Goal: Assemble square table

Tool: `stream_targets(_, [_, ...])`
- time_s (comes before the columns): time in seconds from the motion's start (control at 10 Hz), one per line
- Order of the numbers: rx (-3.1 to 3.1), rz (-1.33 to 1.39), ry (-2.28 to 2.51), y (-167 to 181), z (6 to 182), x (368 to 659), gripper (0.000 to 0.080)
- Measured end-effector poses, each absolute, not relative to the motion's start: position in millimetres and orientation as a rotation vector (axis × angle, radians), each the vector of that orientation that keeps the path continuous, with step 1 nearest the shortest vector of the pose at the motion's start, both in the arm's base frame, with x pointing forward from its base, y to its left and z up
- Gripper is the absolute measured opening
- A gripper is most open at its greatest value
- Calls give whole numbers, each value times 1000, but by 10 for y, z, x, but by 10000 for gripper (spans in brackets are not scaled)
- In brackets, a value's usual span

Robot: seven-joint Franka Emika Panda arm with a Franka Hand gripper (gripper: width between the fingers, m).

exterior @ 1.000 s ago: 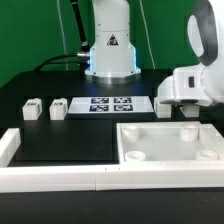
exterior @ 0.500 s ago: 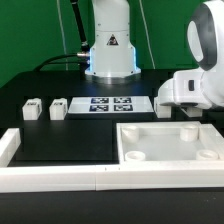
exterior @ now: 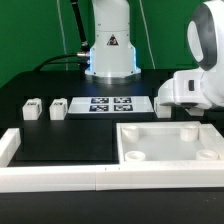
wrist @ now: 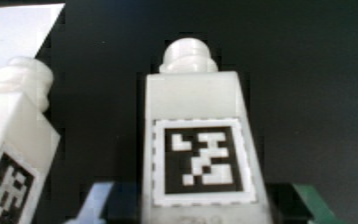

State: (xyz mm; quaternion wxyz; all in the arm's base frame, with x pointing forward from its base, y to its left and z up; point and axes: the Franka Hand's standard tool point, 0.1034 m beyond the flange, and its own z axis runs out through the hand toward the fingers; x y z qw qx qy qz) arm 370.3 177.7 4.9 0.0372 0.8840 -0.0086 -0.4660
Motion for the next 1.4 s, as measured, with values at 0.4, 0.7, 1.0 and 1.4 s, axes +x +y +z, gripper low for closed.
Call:
stream_targets(0.4, [2746,-1427,-4,1636,332,3961,290])
stream_targets(0.7, [2818,-1357,-21,1345,1036,4280,290])
stream_targets(1.0, [2904,-1204,-28,1359,1032,4384,290])
stream_targets(1.4, [3101,-749,52,1208,1249,4935,290])
